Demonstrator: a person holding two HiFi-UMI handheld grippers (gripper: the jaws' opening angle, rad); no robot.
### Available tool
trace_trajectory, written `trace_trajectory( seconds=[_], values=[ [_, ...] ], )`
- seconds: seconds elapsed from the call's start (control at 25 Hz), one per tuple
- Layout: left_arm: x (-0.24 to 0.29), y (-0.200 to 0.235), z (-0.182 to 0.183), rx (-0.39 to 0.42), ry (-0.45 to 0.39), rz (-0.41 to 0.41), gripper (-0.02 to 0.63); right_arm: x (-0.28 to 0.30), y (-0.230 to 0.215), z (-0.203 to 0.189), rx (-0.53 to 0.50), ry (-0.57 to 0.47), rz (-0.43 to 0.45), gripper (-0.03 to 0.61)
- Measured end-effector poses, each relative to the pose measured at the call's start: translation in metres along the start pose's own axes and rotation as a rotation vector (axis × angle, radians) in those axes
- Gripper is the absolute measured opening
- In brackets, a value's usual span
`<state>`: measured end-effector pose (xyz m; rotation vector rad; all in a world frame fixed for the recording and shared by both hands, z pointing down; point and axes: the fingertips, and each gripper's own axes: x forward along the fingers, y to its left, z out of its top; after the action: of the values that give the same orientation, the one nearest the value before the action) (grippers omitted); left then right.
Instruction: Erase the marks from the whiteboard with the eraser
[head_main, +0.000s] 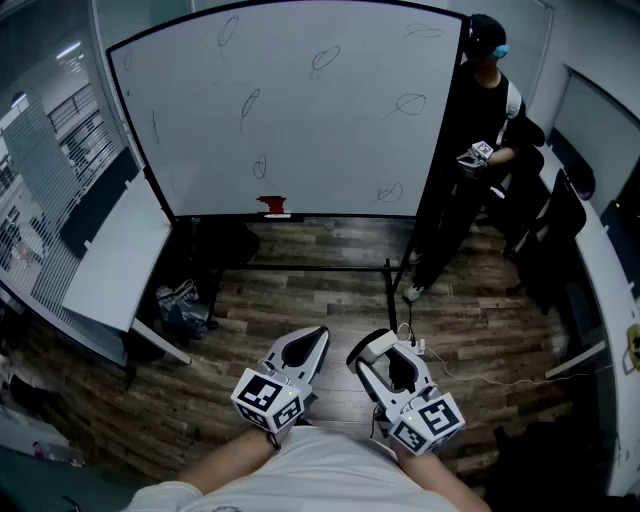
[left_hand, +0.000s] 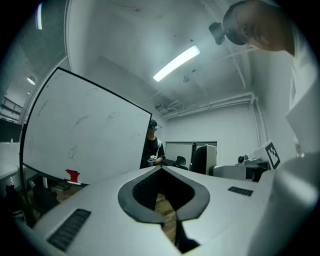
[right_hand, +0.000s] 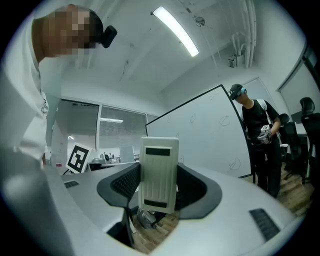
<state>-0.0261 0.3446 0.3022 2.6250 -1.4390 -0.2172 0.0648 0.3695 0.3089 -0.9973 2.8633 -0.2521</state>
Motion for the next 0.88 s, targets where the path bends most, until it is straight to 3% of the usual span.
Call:
trace_trajectory(
  seconds=[0.32, 0.88],
  values=[
    [0.002, 0.064, 0.008, -0.007, -0.002, -0.005, 0.008, 0.064, 0.002, -0.008, 0.001, 0.009, -0.005, 0.239],
    [-0.007, 0.215, 0.054, 0.013, -0.012, 0.0, 0.006, 0.227, 0.023, -0.008, 0.035, -0.011, 0.019, 0.239]
  ],
)
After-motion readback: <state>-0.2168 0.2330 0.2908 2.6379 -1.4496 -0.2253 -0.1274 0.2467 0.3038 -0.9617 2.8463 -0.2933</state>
